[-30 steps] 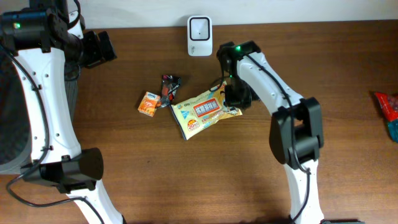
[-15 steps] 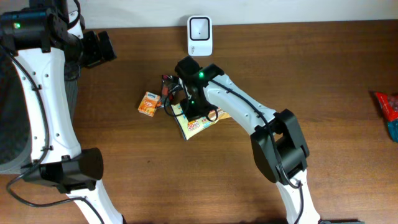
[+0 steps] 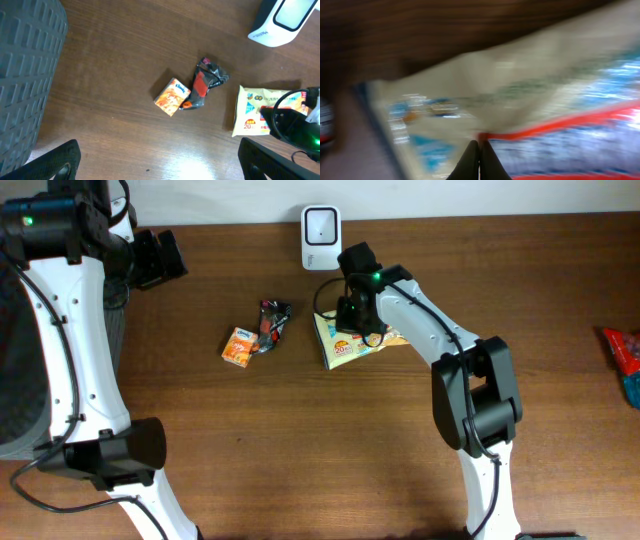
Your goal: Scan the item barcode
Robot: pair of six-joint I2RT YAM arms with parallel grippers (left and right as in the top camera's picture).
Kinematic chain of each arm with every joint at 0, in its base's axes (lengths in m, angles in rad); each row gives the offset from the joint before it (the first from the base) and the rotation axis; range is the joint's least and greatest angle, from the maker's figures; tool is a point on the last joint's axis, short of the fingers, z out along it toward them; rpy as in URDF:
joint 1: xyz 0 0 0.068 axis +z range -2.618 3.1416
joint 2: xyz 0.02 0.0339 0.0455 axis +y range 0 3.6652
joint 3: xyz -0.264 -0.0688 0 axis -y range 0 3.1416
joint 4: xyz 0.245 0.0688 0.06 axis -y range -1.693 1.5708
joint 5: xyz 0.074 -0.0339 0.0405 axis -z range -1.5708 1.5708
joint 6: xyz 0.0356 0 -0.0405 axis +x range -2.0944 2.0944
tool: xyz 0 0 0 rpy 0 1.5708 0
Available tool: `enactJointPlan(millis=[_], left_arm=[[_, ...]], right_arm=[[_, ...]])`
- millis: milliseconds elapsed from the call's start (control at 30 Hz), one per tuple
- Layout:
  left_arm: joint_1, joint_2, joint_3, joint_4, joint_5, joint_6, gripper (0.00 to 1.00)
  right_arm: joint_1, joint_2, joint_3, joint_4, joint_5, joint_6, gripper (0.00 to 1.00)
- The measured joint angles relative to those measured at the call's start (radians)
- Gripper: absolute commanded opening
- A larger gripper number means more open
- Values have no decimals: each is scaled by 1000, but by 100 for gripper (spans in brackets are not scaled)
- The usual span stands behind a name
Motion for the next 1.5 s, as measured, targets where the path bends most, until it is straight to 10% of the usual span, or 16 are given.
enactJointPlan(millis=[267,800,1267,1300,1367,1433,1467,1500], left_arm=[[0,0,0,0,0,0,99],[0,0,0,0,0,0,99],[0,0,0,25,0,-3,99],[0,0,0,30,6,-13,99],[0,0,0,31,22,-49,99],[0,0,0,36,53,-85,100],[0,0,0,46,76,-100,84],[-1,0,0,52,103,-108,17]], right_arm=[[-47,13,302,-333,124,-57,4],[-41,17,18,-166,16,-55,4],[-158,-182,366,-713,34,-142,5],[-157,-233,372,-750,76,-143,13],[-157,-296,383,-802,142,-145,60],[-157,-312,386,-803,195,-147,65],[-157,-308,386,-798,213,-153,64],[-157,-302,386,-786,235,-155,42]])
